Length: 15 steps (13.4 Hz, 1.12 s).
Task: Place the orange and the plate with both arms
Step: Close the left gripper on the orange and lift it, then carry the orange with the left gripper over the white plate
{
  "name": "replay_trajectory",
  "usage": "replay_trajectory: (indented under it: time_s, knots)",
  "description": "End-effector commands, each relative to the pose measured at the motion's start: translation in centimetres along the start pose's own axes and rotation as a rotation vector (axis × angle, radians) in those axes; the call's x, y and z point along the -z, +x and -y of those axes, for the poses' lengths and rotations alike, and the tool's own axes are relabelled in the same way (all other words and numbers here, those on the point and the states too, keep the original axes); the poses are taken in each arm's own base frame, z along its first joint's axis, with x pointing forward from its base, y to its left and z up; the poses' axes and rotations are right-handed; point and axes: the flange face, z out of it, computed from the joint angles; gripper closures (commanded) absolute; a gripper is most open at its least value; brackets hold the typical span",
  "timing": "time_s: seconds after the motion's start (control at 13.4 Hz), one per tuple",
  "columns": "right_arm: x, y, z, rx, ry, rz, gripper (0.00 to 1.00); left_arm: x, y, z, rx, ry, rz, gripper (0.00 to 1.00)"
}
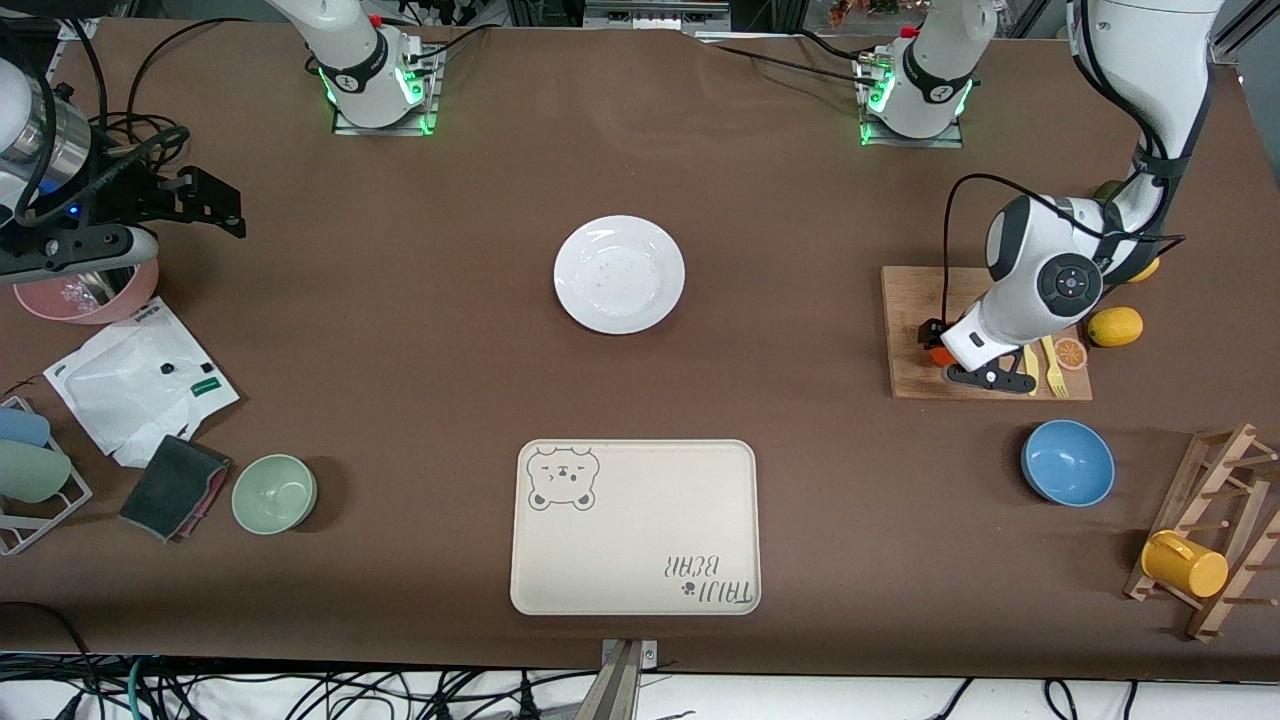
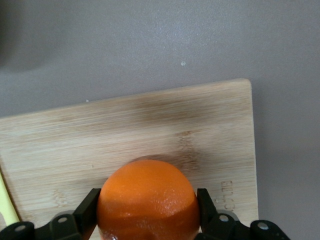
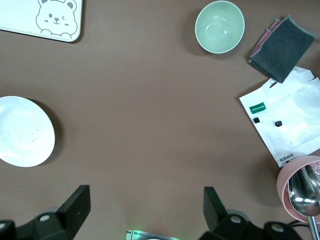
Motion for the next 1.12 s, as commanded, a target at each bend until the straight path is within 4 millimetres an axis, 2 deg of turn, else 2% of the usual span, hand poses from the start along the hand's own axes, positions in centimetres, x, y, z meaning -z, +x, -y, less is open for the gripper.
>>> replay_trajectory:
  time_s: [0.0,0.15,0.22,0.37,0.52,0.6,0.75,0.97,1.04]
  knots:
    - [0.2,-0.2,0.1,-0.009,0.012,0.000,0.00,2.0,0.2,0.4,-0.008,0.022,-0.023,0.73]
    - [0.2,-0.2,0.1,-0.009,0.011,0.000,0.00,5.2,0.8,0.1,-0.003,0.029,-0.047,0.73]
    - [0.2,-0.2,0.2,-0.007,0.011,0.000,0.00,6.9,1.2,-0.8,-0.016,0.031,-0.046,0.73]
    - [0.2,-0.2,0.1,-0.009,0.011,0.000,0.00,10.5,2.7,-4.3,-0.016,0.014,-0.025,0.73]
    - [0.2,-0.2,0.1,-0.009,0.012,0.000,0.00,14.4,3.9,-9.3,0.045,-0.041,0.004,0.72]
    - [0.2,-0.2,0.1,-0.009,0.011,0.000,0.00,15.5,3.9,-12.1,0.054,-0.049,0.013,0.72]
    - [0.2,-0.2,0.2,-0.007,0.012,0.000,0.00,16.3,2.9,-18.7,0.103,-0.066,0.011,0.72]
    - [0.2,-0.2,0.1,-0.009,0.012,0.000,0.00,16.2,1.5,-28.7,0.172,-0.125,0.043,0.71]
    - [0.2,-0.2,0.2,-0.007,0.012,0.000,0.00,16.4,1.5,-31.4,0.214,-0.141,0.047,0.71]
